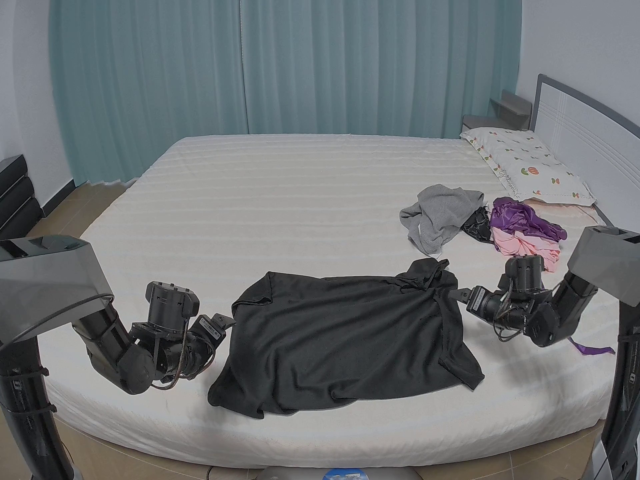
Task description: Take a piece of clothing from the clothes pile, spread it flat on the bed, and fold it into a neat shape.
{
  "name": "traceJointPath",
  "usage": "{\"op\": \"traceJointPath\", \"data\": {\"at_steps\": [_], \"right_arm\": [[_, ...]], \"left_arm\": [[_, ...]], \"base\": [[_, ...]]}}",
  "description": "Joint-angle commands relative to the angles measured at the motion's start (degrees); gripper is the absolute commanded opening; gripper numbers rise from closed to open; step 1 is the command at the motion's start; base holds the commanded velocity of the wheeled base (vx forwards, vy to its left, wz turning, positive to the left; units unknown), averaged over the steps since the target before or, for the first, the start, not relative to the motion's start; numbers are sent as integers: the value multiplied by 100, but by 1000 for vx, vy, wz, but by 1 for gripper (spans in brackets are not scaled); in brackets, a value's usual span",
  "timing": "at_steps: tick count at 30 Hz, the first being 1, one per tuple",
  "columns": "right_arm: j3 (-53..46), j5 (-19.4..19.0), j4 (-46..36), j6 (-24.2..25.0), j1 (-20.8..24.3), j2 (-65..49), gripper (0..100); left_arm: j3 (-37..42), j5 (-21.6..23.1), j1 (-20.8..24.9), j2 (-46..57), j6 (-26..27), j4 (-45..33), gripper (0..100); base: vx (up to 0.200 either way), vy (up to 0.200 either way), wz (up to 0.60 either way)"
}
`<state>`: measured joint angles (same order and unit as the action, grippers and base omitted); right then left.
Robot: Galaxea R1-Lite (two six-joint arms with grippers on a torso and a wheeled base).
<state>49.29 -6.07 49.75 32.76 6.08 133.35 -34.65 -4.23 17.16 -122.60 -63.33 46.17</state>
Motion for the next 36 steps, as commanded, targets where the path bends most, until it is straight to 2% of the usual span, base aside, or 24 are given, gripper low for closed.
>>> {"op": "traceJointPath", "data": {"at_steps": [1, 4, 10, 15, 18, 21, 23, 24, 25, 26, 28, 29, 31, 36], "right_arm": [[-1756, -333, 975, 556, 7, -1189, 100], [-2239, -333, 1423, 723, 7, -1224, 100], [-2652, -307, 1828, 803, 156, -1004, 100], [-2503, -210, 1819, 671, 350, -741, 100], [-2019, -140, 1503, 469, 613, -512, 100], [-1773, -35, 1300, 372, 684, -415, 100], [-1202, 291, 782, -68, 754, -143, 100], [-1185, 308, 764, -103, 754, -125, 100], [-921, 484, 562, -437, 772, 24, 100], [-912, 502, 553, -463, 772, 42, 100], [-622, 721, 316, -903, 833, 244, 100], [-622, 721, 316, -903, 833, 244, 100], [-402, 818, 70, -1254, 903, 420, 100], [-191, 818, -159, -1527, 921, 525, 100]], "left_arm": [[652, -16, 235, 368, -83, 279, 100], [766, -16, 261, 386, -136, 314, 100], [828, 1, 270, 368, -285, 332, 100], [872, 10, 270, 342, -285, 402, 100], [960, 10, 270, 316, -285, 534, 100], [986, 10, 261, 316, -285, 595, 100], [1004, 19, 261, 316, -285, 666, 100], [1004, 19, 261, 307, -285, 666, 100], [1004, 19, 261, 307, -285, 674, 100], [1004, 19, 261, 307, -285, 674, 100], [995, 19, 261, 289, -276, 674, 100], [995, 19, 261, 289, -276, 674, 100], [995, 19, 261, 245, -276, 683, 100], [995, 10, 261, 228, -276, 710, 100]], "base": [[0, 0, 0], [0, 0, 0], [-200, 0, 0], [0, 0, 0], [0, 0, 0], [0, 0, 0], [0, 0, 0], [0, 0, 0], [0, 0, 0], [0, 0, 0], [0, 0, 0], [0, 0, 0], [0, 0, 0], [0, 0, 0]]}}
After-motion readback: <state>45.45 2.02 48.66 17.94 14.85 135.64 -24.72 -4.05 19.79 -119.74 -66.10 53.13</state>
